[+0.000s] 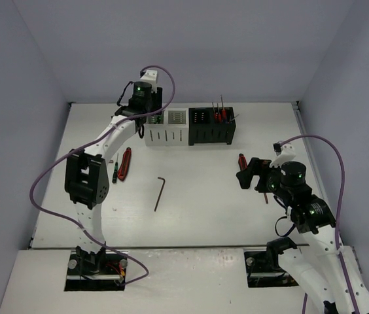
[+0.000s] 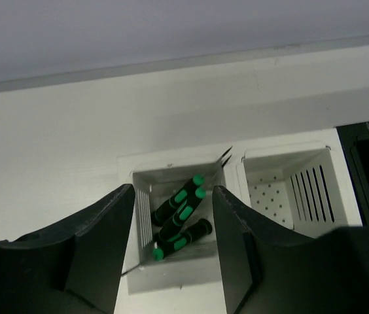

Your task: Sort the tools into containers

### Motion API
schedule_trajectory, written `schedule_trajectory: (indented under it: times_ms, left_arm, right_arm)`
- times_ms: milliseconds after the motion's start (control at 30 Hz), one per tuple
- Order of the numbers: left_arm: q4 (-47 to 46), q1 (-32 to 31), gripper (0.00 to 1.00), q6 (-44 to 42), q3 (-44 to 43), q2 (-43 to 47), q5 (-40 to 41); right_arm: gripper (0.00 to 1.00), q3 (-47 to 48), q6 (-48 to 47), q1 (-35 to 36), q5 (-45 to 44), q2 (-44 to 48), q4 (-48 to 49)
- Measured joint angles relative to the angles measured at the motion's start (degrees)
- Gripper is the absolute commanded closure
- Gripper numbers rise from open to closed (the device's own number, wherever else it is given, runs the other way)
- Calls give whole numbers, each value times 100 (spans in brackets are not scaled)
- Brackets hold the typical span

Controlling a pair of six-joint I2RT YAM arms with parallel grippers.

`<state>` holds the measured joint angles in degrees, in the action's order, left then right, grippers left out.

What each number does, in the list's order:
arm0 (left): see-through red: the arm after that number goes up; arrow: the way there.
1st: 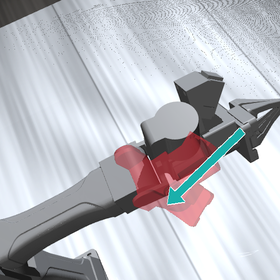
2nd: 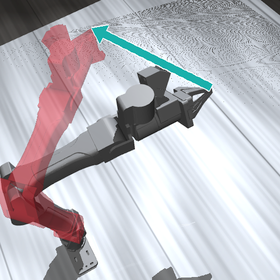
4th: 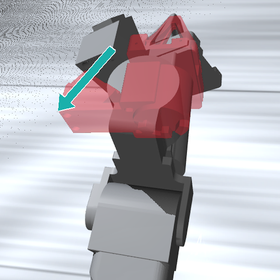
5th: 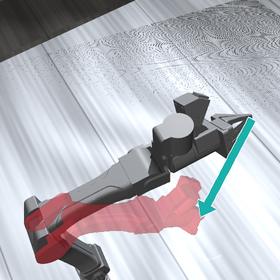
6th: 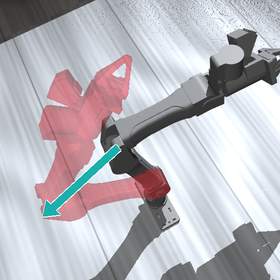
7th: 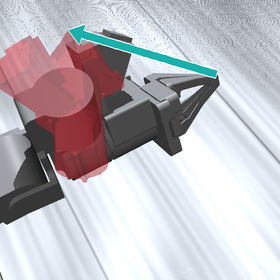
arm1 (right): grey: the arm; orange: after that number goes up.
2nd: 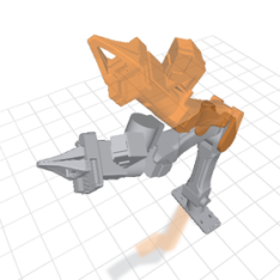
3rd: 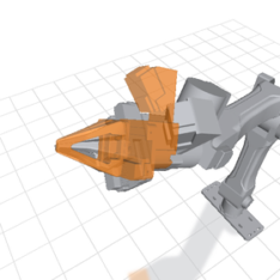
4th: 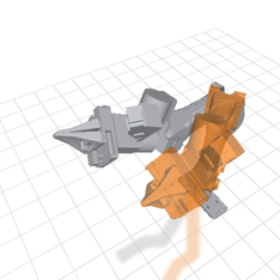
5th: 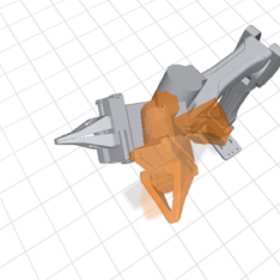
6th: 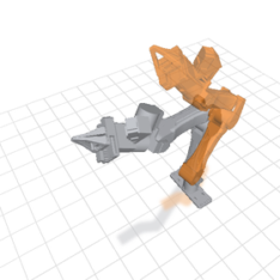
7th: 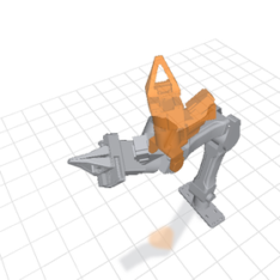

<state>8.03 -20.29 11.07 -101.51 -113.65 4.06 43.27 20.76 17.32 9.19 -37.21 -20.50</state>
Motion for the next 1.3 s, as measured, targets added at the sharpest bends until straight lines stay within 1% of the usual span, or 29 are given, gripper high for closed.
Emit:
schedule_trajectory:
  times_ms: [133,333,467,533,567,700,867,1000,1133,1300]
  left_arm:
    - [835,2,52,-12,-24,534,65]
    - [2467,76,53,-166,-59,1764,275]
    - [3347,377,54,-296,239,2454,227]
    - [3675,630,54,-319,489,2609,135]
    - [3830,750,56,-319,587,2612,42]
    - [4278,1280,59,-293,985,2216,-158]
    - [4525,1410,62,-212,1173,1373,-289]
    - [4554,1434,64,-139,1130,666,-417]
    - [4565,1551,65,-83,899,31,-508]
    - [4557,1668,68,-31,610,-501,-582]
  right_arm:
    - [8,5,-78,0,-5,-108,-15]
    - [8,113,-174,0,-28,-280,-34]
    - [7,166,-200,0,-24,-321,-34]
    - [7,184,-200,0,-24,-321,-32]
    - [8,186,-200,0,-20,-321,-32]
    - [7,186,-198,0,-12,-316,-34]
    - [7,186,-189,0,45,-274,-34]
    - [7,183,-142,0,74,-189,-34]
    - [7,169,-86,0,83,-66,-36]
    - [7,109,11,0,90,104,-43]
